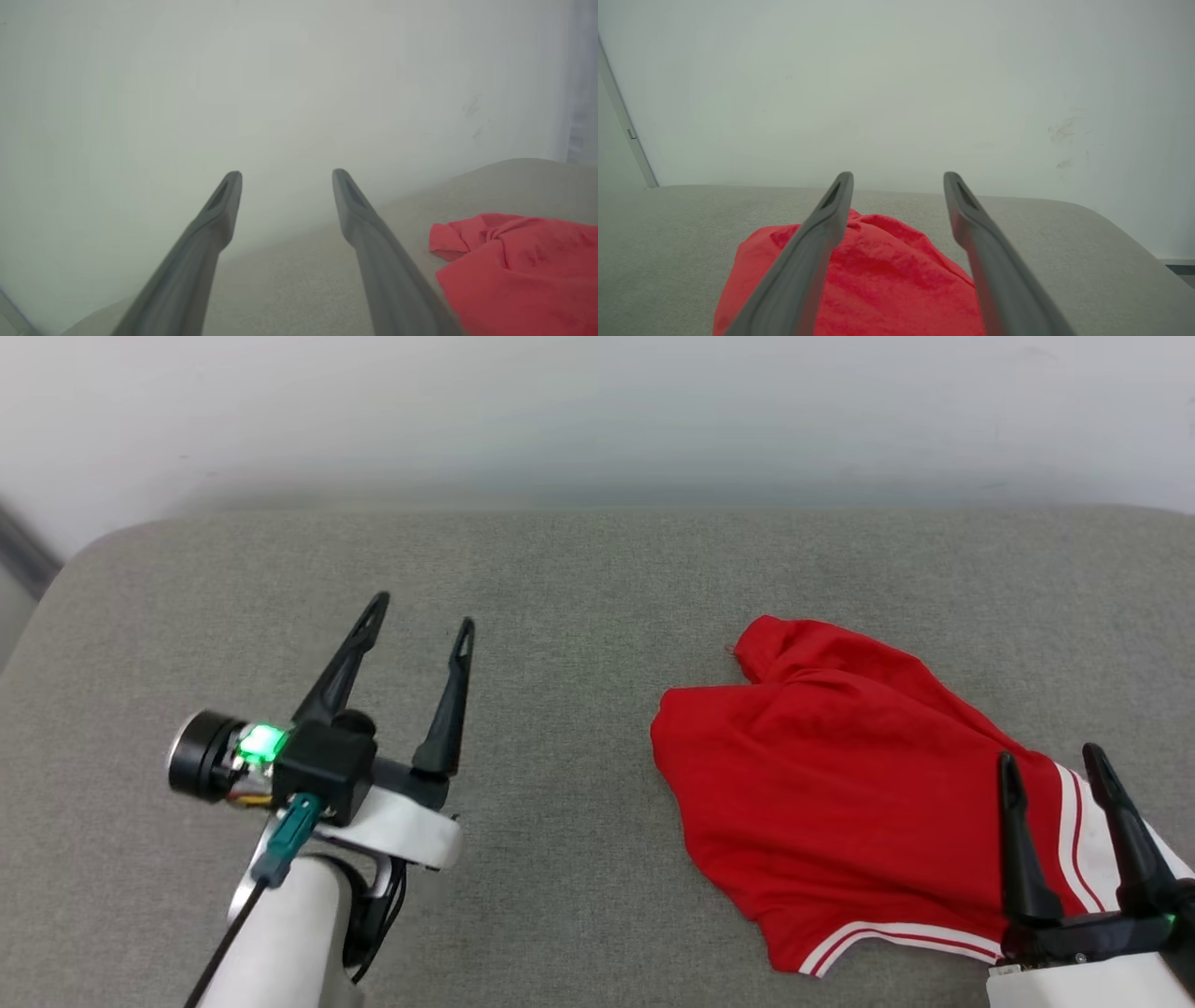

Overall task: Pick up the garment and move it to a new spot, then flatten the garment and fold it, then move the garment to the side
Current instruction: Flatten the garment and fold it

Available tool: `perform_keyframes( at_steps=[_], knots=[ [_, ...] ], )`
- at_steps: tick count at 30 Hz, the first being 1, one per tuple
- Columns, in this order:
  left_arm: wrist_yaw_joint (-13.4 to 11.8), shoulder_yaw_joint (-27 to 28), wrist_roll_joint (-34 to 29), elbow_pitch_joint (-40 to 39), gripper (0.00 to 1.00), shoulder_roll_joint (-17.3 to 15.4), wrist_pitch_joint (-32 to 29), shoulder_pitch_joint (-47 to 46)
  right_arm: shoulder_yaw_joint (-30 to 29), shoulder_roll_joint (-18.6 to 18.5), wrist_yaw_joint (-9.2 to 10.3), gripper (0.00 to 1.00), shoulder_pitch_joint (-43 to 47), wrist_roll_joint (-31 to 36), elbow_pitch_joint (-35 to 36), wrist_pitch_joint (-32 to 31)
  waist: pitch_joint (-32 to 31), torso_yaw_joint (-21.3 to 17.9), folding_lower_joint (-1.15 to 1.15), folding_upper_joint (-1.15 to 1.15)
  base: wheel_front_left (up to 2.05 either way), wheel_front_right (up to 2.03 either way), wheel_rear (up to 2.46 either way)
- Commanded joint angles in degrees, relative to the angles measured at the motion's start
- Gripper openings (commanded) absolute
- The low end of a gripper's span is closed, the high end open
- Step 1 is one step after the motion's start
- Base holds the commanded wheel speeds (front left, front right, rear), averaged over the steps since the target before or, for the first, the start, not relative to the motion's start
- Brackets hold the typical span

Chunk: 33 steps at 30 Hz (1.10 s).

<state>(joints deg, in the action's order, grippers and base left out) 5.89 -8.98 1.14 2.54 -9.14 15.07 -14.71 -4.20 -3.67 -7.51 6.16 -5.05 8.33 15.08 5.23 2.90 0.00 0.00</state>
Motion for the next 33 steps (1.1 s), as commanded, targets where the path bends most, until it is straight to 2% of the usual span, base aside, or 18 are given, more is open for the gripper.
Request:
perform_keyframes(
  at_steps=[1,5,9,15,19,22,26,30,33],
  knots=[
    [0.6,-1.2,-0.1,1.7,1.00,-1.0,0.2,-2.4,-0.3,0.3,0.04,1.00,0.0,0.0,0.7,0.1,0.5,-0.7,0.00,0.00,0.00,0.00,0.00],
    [1.4,-6.4,2.5,6.6,1.00,-3.9,-3.8,-10.7,0.0,0.4,0.04,1.00,-1.1,0.3,1.3,0.1,1.7,-2.2,0.00,0.00,0.00,0.00,0.00],
    [1.4,-19.4,10.3,7.3,1.00,-9.5,-11.9,-19.5,-0.1,0.5,0.04,1.00,-1.8,0.6,1.7,0.1,3.3,-3.5,0.00,0.00,0.00,0.00,0.00],
    [1.5,-38.8,26.6,2.7,1.00,-16.8,-25.4,-32.9,-0.1,0.6,0.04,1.00,-3.1,0.8,2.2,0.1,6.1,-5.0,0.00,0.00,0.00,0.00,0.00],
    [1.5,-51.0,35.3,0.4,1.00,-20.0,-34.3,-40.7,0.4,0.7,0.04,1.00,-4.3,0.8,2.1,0.1,8.0,-6.2,0.00,0.00,0.00,0.00,0.00],
    [1.5,-58.6,41.1,-0.6,1.00,-21.0,-40.4,-46.1,0.9,0.8,0.04,1.00,-5.3,0.9,2.0,0.1,9.4,-7.1,0.00,0.00,0.00,0.00,0.00],
    [1.5,-64.0,44.3,-2.0,1.00,-21.4,-47.0,-51.1,1.9,0.8,0.04,1.00,-6.7,1.1,2.0,0.1,11.8,-8.5,0.00,0.00,0.00,0.00,0.00],
    [1.5,-64.5,41.7,-7.4,1.00,-21.2,-60.9,-47.5,3.1,0.9,0.04,1.00,-8.8,0.9,1.7,0.1,14.6,-10.3,0.00,0.00,0.00,0.00,0.00],
    [1.5,-64.2,41.2,-10.0,1.00,-22.2,-67.0,-46.0,4.0,0.9,0.04,1.00,-10.4,0.9,1.7,0.1,16.8,-11.4,0.00,0.00,0.00,0.00,0.00]
  ],
)
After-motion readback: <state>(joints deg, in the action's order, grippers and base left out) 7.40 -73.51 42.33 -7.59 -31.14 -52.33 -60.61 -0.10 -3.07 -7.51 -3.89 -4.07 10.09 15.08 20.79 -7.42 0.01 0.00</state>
